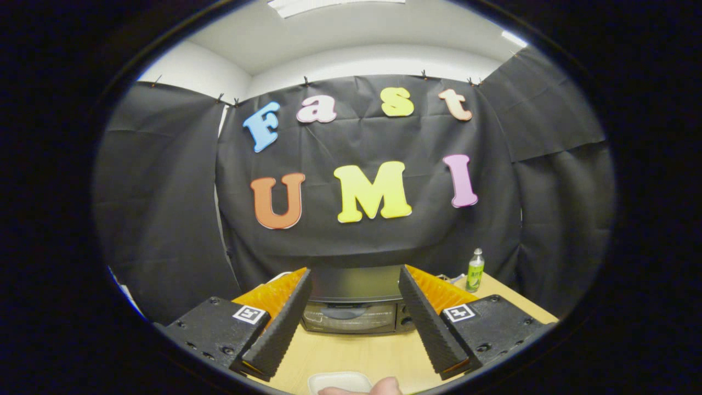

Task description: Open the toaster oven, put the food inside, and close the toaster oven door.

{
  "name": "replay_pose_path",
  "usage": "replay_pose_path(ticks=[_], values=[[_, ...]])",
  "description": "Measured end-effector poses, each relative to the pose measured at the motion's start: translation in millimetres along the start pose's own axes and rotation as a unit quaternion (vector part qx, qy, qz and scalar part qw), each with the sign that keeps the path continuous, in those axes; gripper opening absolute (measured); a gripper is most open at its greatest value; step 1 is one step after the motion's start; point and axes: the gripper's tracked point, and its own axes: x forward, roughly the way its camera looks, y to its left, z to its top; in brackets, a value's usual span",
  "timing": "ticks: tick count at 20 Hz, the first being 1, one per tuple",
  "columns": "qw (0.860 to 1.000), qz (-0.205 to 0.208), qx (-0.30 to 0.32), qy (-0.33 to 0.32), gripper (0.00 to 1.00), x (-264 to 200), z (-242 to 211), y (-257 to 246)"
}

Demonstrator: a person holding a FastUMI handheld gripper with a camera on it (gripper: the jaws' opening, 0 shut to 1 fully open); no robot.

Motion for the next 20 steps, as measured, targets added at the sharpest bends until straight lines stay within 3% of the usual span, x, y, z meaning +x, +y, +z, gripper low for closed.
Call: replay_pose_path(ticks=[8, 13, 20], values=[[0.999, 0.028, -0.033, -0.008, 1.0, -96, 16, 19], [0.998, 0.022, -0.055, 0.017, 1.0, -145, -10, 33], [0.996, 0.027, -0.081, 0.024, 1.0, -161, -7, 50]])
